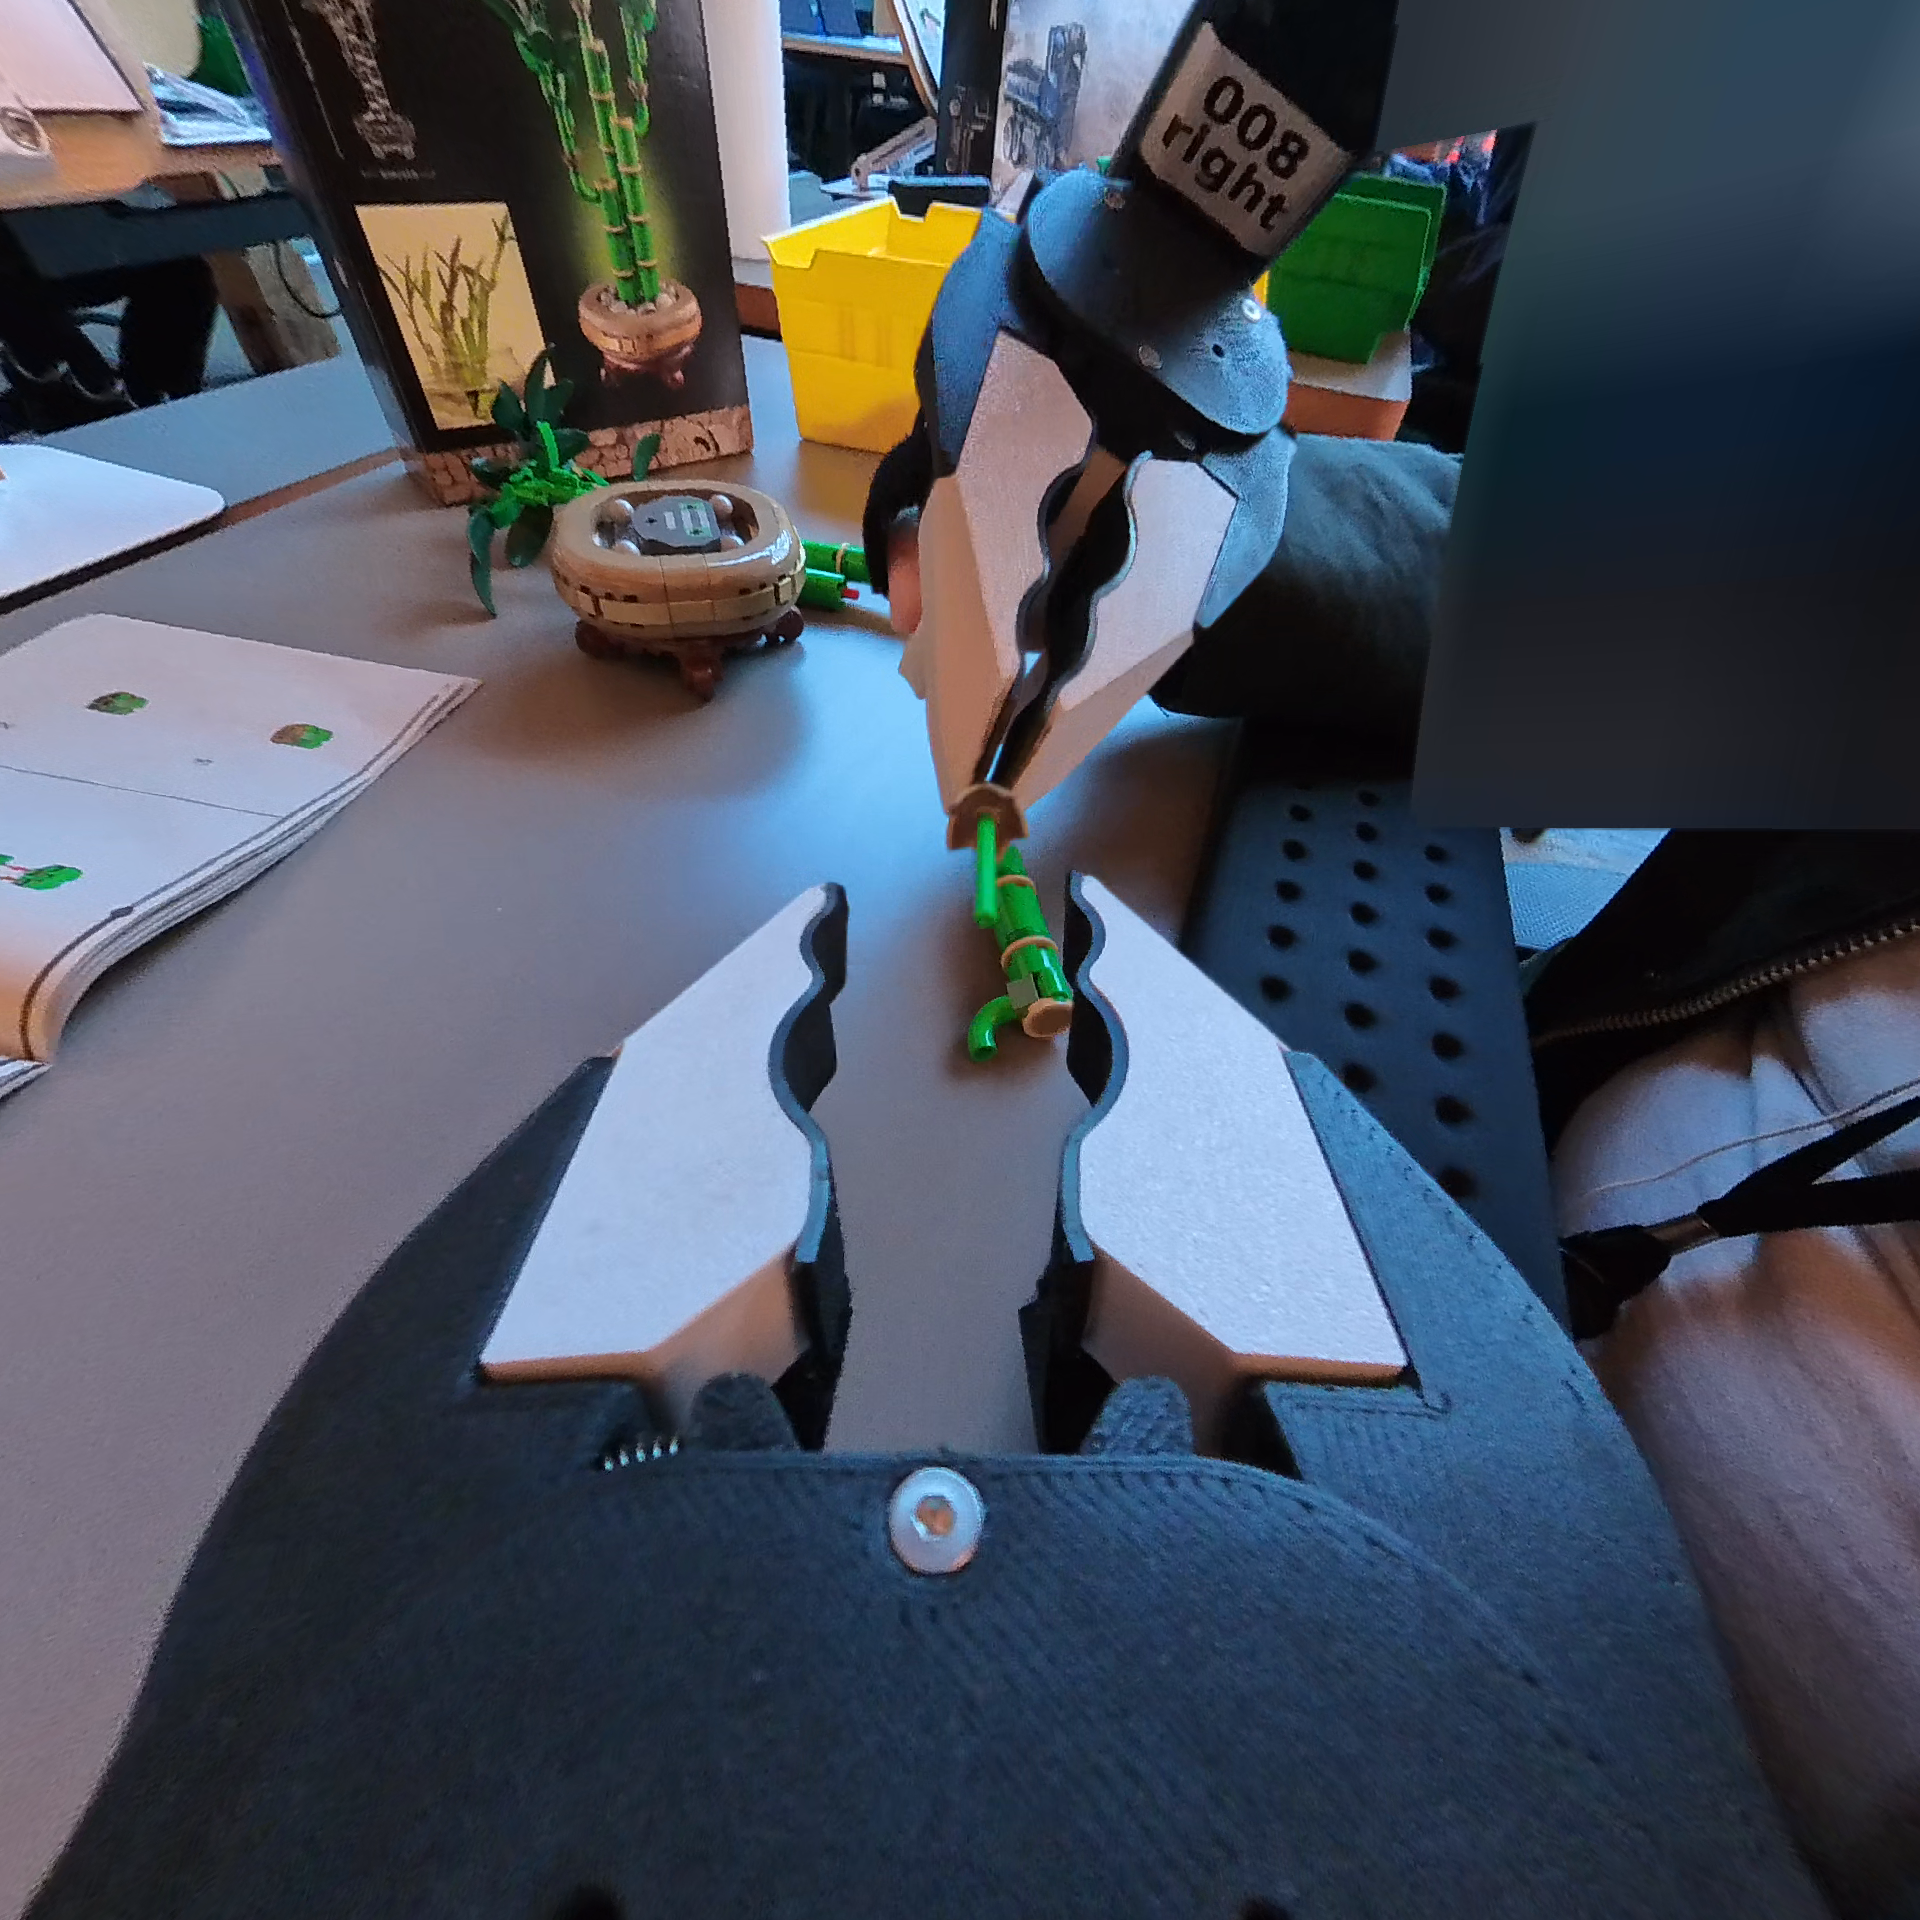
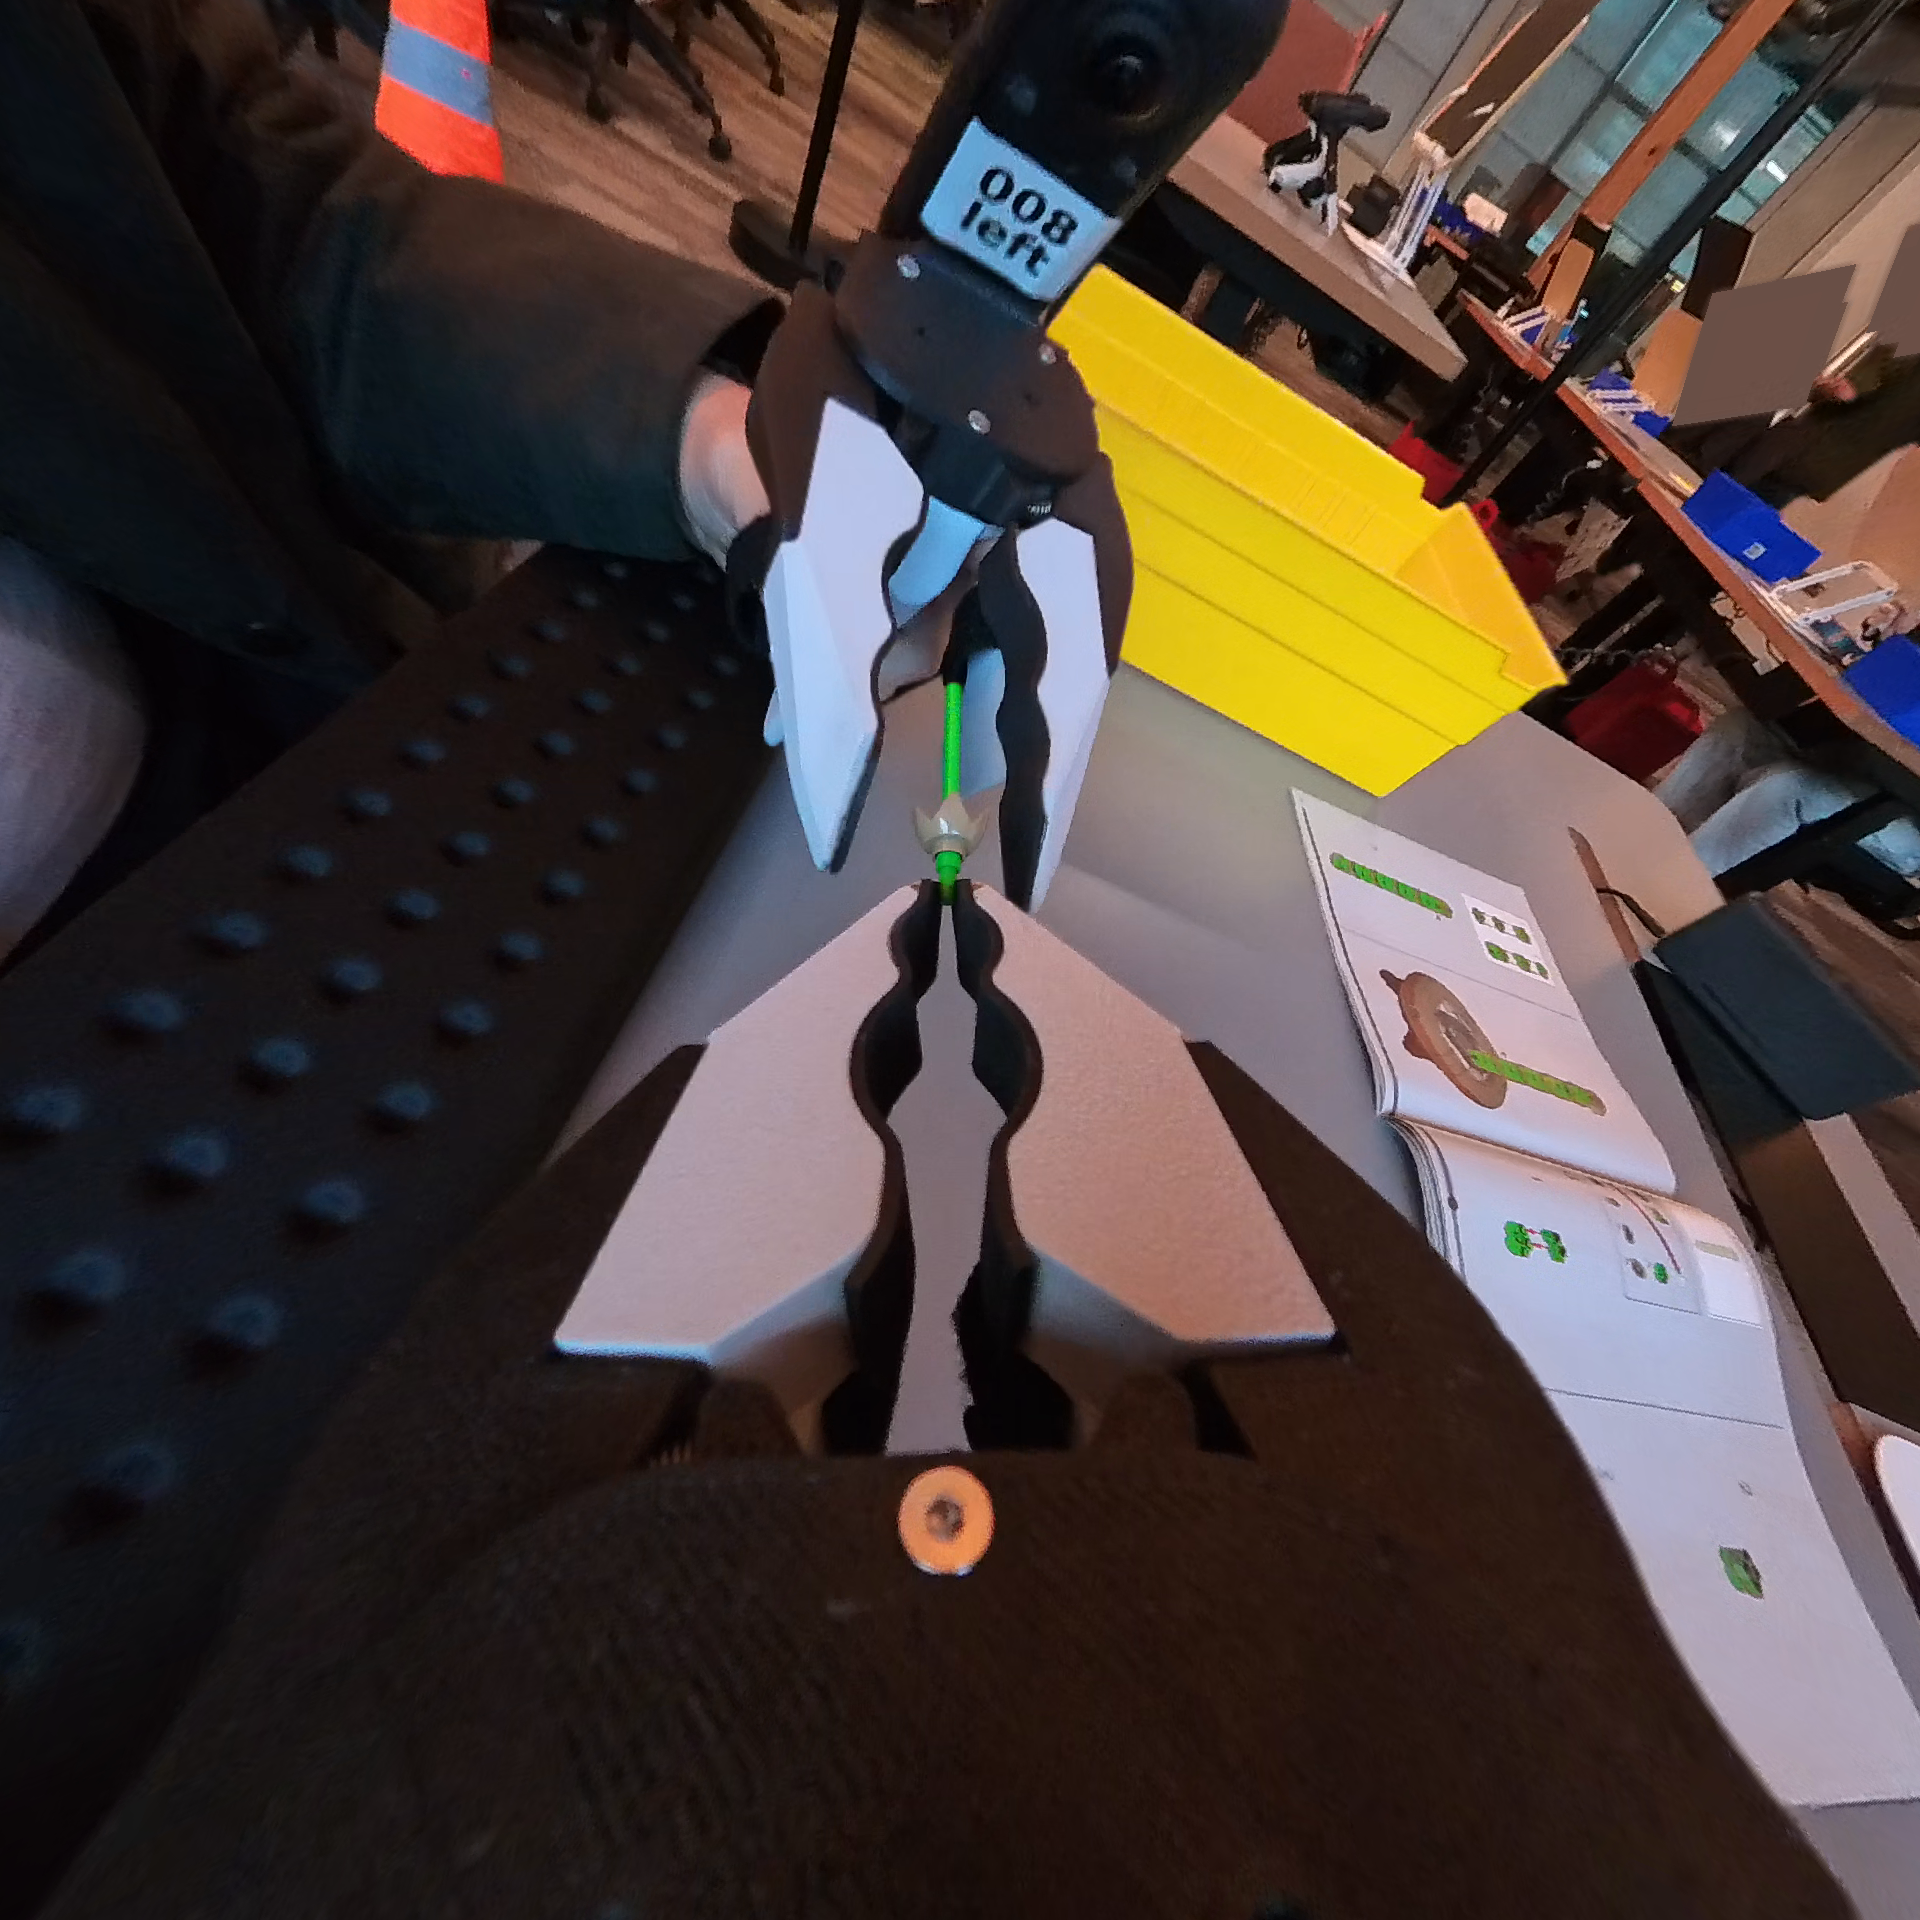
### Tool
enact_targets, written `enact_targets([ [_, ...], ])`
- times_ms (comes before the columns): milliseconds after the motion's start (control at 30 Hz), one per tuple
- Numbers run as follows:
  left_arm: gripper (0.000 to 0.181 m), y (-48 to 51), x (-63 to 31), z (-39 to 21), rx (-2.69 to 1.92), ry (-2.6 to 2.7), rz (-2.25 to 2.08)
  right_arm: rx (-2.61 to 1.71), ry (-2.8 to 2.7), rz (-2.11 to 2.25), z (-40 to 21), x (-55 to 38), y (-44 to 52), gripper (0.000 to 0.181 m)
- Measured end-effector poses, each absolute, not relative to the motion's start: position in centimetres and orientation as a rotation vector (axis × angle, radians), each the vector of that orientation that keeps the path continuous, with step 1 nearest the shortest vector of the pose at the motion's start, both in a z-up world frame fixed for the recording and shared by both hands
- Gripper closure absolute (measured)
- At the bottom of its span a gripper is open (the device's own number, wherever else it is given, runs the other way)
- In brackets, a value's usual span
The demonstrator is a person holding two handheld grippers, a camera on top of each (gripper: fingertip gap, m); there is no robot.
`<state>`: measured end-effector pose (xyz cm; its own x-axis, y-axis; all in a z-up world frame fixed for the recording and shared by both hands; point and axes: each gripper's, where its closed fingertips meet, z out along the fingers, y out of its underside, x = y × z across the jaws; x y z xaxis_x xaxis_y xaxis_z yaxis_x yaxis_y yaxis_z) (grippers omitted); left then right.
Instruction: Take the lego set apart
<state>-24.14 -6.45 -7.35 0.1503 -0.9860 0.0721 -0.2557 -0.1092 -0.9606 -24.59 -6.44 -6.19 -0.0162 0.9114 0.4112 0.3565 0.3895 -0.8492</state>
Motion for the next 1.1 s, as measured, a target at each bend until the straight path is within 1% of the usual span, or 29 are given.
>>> enact_targets([
  [233, 0.159, -6.9, -23.8, -7.5, -1.526, 1.280, -1.049, -1.158, -1.653, 0.561, -7.4, -25.2, -6.6, 0.180],
  [300, 0.168, -7.0, -23.7, -7.9, -1.533, 1.307, -1.014, -1.160, -1.671, 0.537, -7.7, -25.2, -6.6, 0.180],
  [467, 0.169, -6.9, -23.7, -8.2, -1.526, 1.332, -0.931, -1.179, -1.691, 0.516, -8.0, -25.1, -6.5, 0.180],
  [933, 0.169, -6.8, -23.7, -8.5, -1.535, 1.341, -0.934, -1.194, -1.688, 0.559, -8.2, -24.9, -6.6, 0.180],
  [967, 0.169, -6.6, -23.7, -8.7, -1.546, 1.342, -0.915, -1.196, -1.688, 0.539, -8.4, -25.0, -6.4, 0.179],
  [1033, 0.169, -6.4, -23.7, -9.2, -1.565, 1.348, -0.883, -1.196, -1.685, 0.469, -8.6, -25.0, -5.9, 0.173],
  [1100, 0.169, -6.2, -23.7, -9.5, -1.584, 1.346, -0.868, -1.205, -1.697, 0.422, -8.9, -25.1, -5.7, 0.174],
])
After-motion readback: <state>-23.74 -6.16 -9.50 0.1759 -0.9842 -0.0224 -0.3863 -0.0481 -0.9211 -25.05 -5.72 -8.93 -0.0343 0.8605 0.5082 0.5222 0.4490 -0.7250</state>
